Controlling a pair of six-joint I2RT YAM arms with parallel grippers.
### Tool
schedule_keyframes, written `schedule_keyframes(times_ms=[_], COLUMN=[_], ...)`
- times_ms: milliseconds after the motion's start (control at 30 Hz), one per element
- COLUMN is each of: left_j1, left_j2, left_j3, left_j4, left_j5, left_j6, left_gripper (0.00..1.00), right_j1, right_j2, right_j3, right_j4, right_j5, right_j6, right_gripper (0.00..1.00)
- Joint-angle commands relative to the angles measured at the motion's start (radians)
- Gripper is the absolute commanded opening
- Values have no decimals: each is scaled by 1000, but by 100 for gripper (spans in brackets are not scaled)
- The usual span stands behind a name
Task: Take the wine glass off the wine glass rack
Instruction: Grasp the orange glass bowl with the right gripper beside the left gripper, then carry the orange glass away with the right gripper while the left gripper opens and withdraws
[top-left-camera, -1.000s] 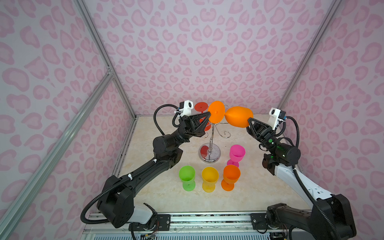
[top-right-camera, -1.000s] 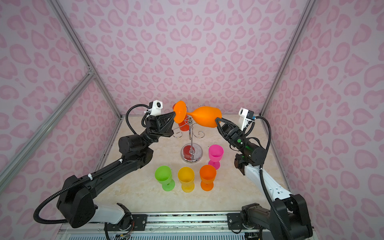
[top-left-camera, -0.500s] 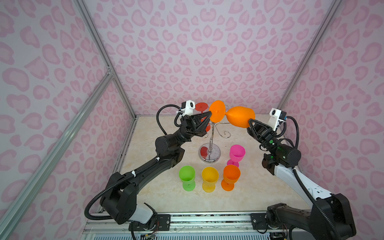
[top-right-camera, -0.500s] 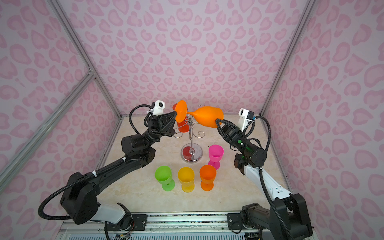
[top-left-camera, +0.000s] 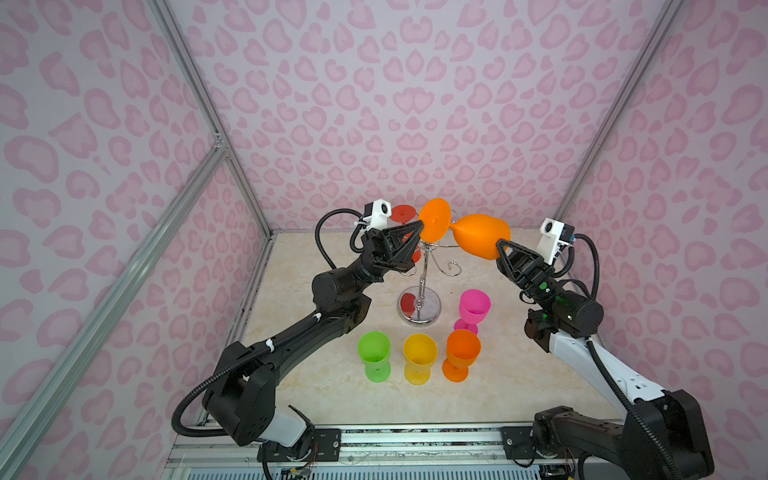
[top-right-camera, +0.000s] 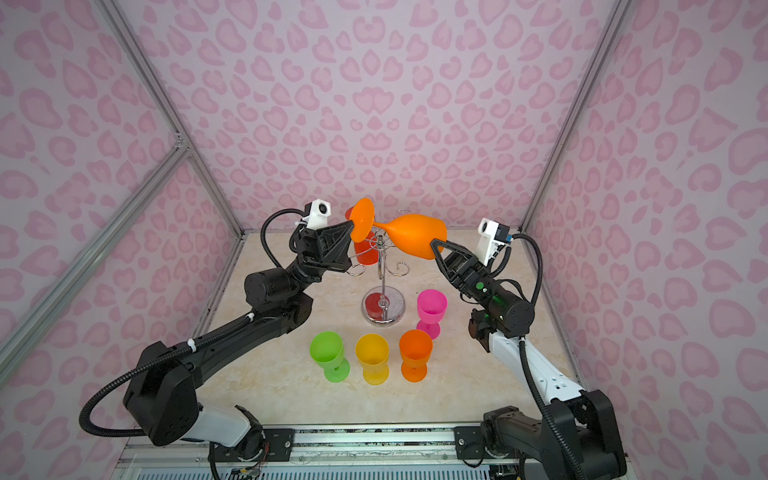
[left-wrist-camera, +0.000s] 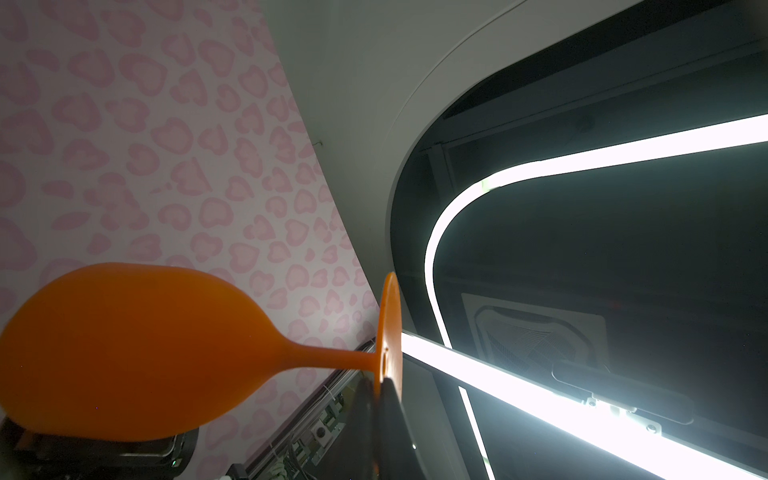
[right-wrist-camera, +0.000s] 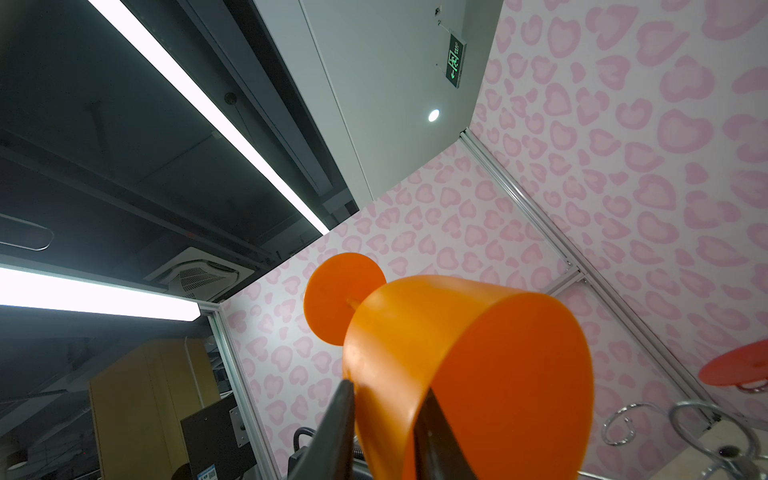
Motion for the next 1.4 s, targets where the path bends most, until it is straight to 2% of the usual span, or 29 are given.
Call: schedule_keyframes(times_ms=[0,200,367,533,633,667,800,900,933,1000,1100,1167,1233,1367], left_j1=[-1,-2,-4,-4,-6,-7,-11,-16,-18,-19,-19,-19,-19,-19], left_j2=[8,14,18,22,14,11,-10,-41,-56,-90,-171,-240,-322,-519], left_j3=[11,6,5,5,-2,-6,-20,-22,-22,-24,-28,-33,-38,-18], left_j4=[53,71,90,109,108,107,107,73,58,24,-82,-198,-362,-863], left_j5=[3,-4,-8,-2,12,18,54,108,127,162,231,267,285,205], left_j6=[15,13,12,16,34,42,86,159,189,251,388,508,658,1050], left_gripper=[3,13,27,35,35,40,45,49,50,52,54,55,56,58], right_j1=[2,4,4,2,-7,-13,-31,-30,-28,-14,55,103,147,256], right_j2=[-6,-18,-27,-27,-17,-13,-22,-78,-107,-164,-212,-205,-187,-133], right_j3=[-9,-5,11,26,46,55,95,139,162,229,366,446,498,580], right_j4=[26,25,25,25,25,19,-90,-346,-495,-821,-1298,-1453,-1529,-1645], right_j5=[-3,10,16,24,17,13,-25,-60,-61,-37,72,109,128,194], right_j6=[0,11,24,35,52,59,12,-142,-230,-455,-807,-922,-977,-1082], right_gripper=[18,7,0,0,0,0,0,0,0,0,0,0,0,0])
